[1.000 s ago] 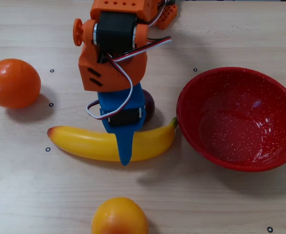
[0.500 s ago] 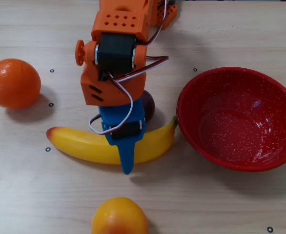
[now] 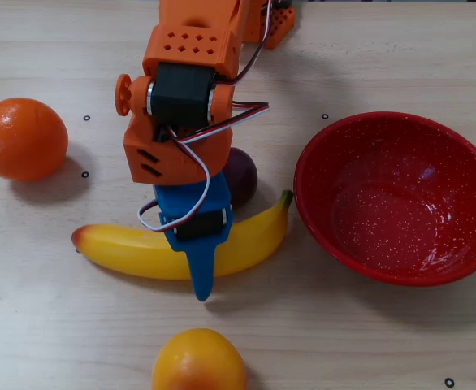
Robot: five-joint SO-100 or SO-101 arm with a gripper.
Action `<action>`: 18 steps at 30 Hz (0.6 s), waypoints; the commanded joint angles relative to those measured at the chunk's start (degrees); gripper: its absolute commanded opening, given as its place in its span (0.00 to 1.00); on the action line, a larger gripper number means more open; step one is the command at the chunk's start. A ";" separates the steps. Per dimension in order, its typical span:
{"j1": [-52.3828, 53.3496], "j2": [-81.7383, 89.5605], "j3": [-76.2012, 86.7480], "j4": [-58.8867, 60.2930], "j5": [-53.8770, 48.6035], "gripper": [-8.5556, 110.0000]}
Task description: Put banana in the red bowl.
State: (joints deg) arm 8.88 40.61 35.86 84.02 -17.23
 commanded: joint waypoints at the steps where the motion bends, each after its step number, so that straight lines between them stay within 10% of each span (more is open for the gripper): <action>1: 0.97 2.55 -2.90 -1.49 -1.23 0.29; 8: 1.05 2.90 -2.90 -0.62 -1.58 0.08; 18: 1.58 3.16 -3.43 1.58 -1.41 0.07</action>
State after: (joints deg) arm 9.05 40.25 35.77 84.02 -17.84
